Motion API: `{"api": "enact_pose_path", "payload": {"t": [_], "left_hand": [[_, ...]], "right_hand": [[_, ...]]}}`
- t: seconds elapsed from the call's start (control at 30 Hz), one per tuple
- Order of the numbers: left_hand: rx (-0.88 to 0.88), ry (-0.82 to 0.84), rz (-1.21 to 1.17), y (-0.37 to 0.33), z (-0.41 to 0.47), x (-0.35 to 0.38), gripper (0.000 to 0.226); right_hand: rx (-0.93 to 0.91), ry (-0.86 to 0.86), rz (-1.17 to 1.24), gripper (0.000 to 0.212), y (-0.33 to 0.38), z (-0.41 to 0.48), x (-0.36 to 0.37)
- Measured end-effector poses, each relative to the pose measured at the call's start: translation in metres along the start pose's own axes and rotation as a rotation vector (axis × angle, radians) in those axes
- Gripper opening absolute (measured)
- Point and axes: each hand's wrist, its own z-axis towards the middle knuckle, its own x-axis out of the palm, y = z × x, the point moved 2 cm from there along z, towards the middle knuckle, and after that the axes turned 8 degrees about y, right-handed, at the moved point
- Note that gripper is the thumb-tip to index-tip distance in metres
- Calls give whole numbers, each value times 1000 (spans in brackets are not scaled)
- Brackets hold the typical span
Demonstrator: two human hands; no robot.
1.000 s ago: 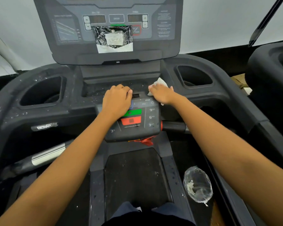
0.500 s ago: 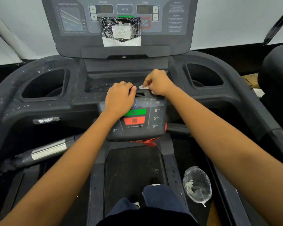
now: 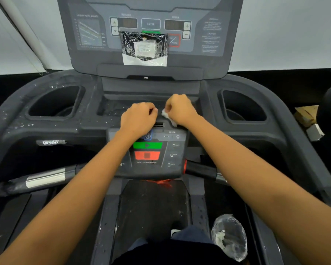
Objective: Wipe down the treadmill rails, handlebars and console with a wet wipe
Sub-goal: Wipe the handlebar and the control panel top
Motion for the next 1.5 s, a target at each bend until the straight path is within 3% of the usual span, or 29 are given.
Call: {"api": "enact_pose_path", "payload": {"t": [0.23,0.43,0.67,0.9,1.07,1.2,1.3,1.4,1.5], "left_hand": [[-50,43,-26,1,5,-1,28],[-71,60,12,-6,17,1,29],[-107,100,6,-4,22,2,30],[-164,91,-3,3,24,3,30],[-195,53,-56,8,24,4,29],[-177,36,-171,16,29,4,26],[-130,59,-251,24,31,-2,23],[-121,37,-246,50,25,-10,22],[-132,-8,-245,75,24,-14,20]], "right_hand": [[225,-56,-60,17,-50,-2,-24],[11,91,50,27,8,-1,-4],[267,79,-35,14,-50,-9,-30],[-100,72,197,26,4,20,5],[-140,6,151,35,-10,25,2],[-179,132,226,33,-5,9,9],[-90,194,213,29,-12,7,-10],[138,223,-30,24,-41,7,-31],[285,226,-47,19,-53,2,-35]]}}
